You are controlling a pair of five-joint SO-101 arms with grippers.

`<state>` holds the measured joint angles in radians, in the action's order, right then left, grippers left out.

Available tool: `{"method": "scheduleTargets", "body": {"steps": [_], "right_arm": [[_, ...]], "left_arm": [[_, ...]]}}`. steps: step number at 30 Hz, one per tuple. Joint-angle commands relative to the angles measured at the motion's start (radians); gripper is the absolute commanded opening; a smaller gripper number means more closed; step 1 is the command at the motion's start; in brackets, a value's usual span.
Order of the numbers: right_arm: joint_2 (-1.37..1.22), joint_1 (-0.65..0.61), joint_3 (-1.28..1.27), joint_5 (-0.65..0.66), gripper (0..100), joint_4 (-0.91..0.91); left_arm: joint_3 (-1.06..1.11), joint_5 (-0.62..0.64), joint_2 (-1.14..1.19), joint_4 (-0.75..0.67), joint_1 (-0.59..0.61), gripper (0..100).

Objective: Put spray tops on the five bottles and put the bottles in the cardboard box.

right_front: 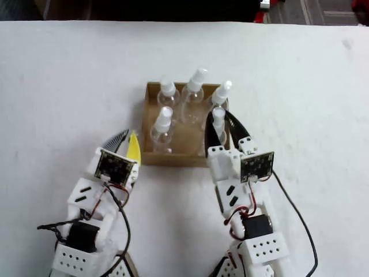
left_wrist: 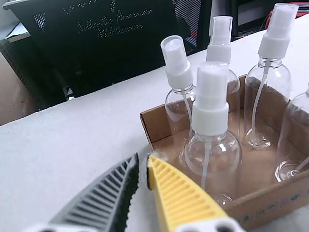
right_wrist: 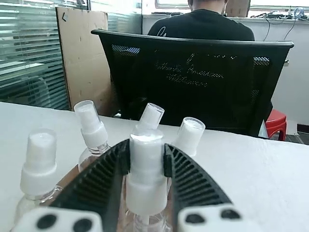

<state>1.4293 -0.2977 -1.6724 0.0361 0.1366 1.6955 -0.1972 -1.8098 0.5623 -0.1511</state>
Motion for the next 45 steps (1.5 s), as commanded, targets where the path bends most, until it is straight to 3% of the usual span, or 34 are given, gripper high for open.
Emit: {"method": "scheduleTargets", "body": {"steps": [1, 13, 29, 38, 45], "right_arm": [[0.007, 0.008, -0.009, -0.023, 1.5, 0.021], [-0.073, 0.045, -0.021, -0.021, 1.5, 0.022], [-0.337, -0.002, -0.011, -0.017, 1.5, 0.197], [-0.348, 0.016, -0.011, -0.011, 1.5, 0.107], [-0.341, 0.027, -0.011, 0.163, 1.5, 0.062]], "left_arm": [[-0.003, -0.012, -0.018, -0.003, -0.010, 3], [-0.003, -0.012, -0.018, 0.000, -0.008, 3], [-0.003, -0.012, -0.018, -0.002, -0.007, 3], [-0.003, -0.012, -0.018, -0.002, -0.004, 3], [-0.003, -0.012, -0.018, -0.002, -0.004, 3]]}}
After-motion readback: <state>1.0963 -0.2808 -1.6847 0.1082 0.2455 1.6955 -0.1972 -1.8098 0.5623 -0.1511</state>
